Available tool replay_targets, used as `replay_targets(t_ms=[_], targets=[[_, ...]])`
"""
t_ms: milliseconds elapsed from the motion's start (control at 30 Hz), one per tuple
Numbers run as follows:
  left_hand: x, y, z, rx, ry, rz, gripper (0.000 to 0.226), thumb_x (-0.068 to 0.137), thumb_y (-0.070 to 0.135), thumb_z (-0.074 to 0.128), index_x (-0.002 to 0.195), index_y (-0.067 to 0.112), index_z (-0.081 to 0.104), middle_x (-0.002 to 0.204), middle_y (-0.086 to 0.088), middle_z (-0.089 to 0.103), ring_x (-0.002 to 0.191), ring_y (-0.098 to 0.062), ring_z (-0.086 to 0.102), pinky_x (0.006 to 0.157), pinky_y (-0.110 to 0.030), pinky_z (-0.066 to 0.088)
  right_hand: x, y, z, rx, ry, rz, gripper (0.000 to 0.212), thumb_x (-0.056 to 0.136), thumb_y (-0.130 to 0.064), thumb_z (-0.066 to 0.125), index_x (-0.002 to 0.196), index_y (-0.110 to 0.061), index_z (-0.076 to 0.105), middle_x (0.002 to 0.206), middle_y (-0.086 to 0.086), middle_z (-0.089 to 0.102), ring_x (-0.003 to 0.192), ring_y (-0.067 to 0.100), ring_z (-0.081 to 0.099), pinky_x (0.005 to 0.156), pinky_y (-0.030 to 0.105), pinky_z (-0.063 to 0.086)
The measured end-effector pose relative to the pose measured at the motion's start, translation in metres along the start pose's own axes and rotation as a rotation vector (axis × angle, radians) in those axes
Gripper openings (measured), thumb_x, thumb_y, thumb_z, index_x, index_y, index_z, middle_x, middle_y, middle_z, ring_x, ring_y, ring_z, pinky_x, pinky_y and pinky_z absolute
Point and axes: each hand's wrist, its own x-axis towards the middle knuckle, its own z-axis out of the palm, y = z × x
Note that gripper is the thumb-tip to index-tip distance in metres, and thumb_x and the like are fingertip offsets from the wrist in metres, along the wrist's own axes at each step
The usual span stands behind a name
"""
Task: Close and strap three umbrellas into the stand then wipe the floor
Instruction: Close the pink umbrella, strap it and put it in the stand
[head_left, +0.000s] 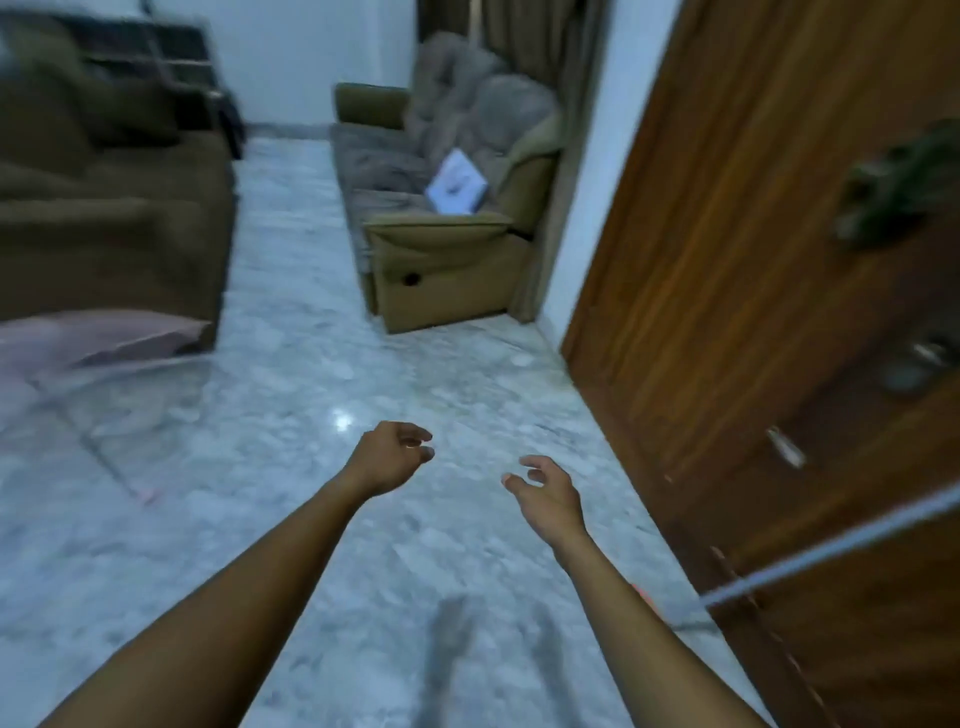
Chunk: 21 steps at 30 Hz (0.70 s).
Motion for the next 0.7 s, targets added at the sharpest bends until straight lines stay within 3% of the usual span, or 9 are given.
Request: replay_targets(t_ms=[67,300,533,633,700], targets=[[-0.006,-0.056,-0.069,-0.017,0.079,-0.062,0.029,0.092,0.024,0.067,0.120,0.017,0.071,0.128,-0.004,0.068,0.118,-0.017,0.062,0.091,-0.024,0.046,0.013,-0.040,0.078,-0.032,-0.106,-0.023,0.038,0.093,-0.034,0.071,0.129,-0.025,0.060,0.139,0.004,0.054,0.120,0.020,0.055,0.086,0.031,0.044],[-0.023,-0.204,-0.275,-0.063,0.364,-0.251,0.032,0.094,0.026,0.066,0.123,0.015,0.070,0.131,-0.004,0.066,0.121,-0.019,0.060,0.098,-0.028,0.044,0.019,-0.156,0.340,-0.088,-0.412,-0.093,0.039,0.094,-0.034,0.069,0.130,-0.024,0.060,0.138,0.006,0.054,0.110,0.019,0.056,0.083,0.030,0.044],[0.018,-0.272,-0.391,-0.192,0.517,-0.330,0.031,0.093,0.026,0.066,0.122,0.014,0.070,0.128,-0.007,0.068,0.119,-0.022,0.061,0.102,-0.036,0.047,0.052,-0.233,0.491,-0.180,-0.594,-0.154,0.036,0.094,-0.032,0.069,0.129,-0.023,0.062,0.135,0.005,0.057,0.102,0.016,0.055,0.077,0.026,0.044],[0.059,-0.314,-0.435,-0.252,0.550,-0.379,0.030,0.094,0.027,0.066,0.121,0.014,0.070,0.127,-0.008,0.068,0.119,-0.023,0.062,0.105,-0.042,0.047,0.100,-0.258,0.560,-0.235,-0.642,-0.141,0.035,0.094,-0.032,0.069,0.127,-0.022,0.062,0.132,0.007,0.059,0.101,0.018,0.059,0.074,0.025,0.045],[0.093,-0.346,-0.461,-0.281,0.576,-0.434,0.031,0.094,0.028,0.066,0.122,0.015,0.070,0.128,-0.007,0.068,0.120,-0.022,0.062,0.105,-0.039,0.047,0.137,-0.271,0.609,-0.279,-0.691,-0.127,0.035,0.094,-0.032,0.068,0.128,-0.023,0.062,0.131,0.007,0.060,0.104,0.020,0.059,0.077,0.026,0.045]])
